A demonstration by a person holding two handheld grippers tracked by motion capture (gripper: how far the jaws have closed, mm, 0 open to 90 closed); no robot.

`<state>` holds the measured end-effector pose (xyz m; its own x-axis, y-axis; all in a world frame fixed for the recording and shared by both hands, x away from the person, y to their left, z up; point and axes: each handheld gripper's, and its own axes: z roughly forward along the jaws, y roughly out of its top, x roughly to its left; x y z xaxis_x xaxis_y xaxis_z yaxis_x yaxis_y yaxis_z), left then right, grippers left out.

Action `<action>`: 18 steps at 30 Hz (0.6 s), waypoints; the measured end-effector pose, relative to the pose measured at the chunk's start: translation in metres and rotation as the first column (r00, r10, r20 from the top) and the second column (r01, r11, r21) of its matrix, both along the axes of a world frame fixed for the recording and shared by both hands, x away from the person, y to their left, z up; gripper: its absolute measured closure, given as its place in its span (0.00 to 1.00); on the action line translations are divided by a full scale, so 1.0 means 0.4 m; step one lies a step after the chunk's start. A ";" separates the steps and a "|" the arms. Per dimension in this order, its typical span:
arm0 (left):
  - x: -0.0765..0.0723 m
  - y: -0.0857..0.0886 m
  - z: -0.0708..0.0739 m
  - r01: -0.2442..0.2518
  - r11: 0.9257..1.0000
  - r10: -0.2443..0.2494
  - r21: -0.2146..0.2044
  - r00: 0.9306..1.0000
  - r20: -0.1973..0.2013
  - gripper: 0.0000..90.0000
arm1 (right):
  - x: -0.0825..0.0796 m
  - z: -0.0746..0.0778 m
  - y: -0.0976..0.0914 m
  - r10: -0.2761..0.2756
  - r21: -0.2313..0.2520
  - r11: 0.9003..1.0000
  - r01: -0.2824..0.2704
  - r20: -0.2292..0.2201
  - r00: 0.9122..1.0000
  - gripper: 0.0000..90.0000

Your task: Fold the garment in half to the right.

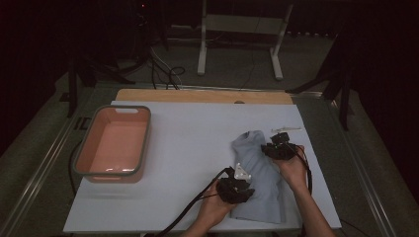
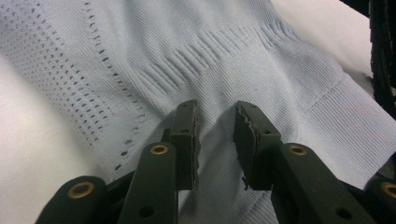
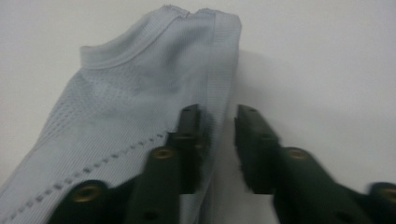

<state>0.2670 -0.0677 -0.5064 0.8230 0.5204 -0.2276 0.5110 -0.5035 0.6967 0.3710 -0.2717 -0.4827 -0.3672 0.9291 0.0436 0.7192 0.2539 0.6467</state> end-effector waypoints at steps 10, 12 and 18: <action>0.000 0.000 -0.001 0.001 1.000 -0.001 0.004 1.000 0.002 0.78 | -0.116 0.033 -0.021 0.048 0.038 0.998 -0.049 0.009 0.999 0.50; 0.001 -0.001 -0.002 0.000 1.000 0.000 0.002 1.000 0.000 0.78 | -0.148 0.037 -0.027 0.057 0.043 0.997 -0.057 0.013 0.998 0.49; 0.000 -0.003 -0.003 -0.006 1.000 0.006 -0.001 1.000 -0.003 0.78 | -0.227 0.042 -0.027 0.088 0.053 0.995 -0.089 0.013 0.996 0.45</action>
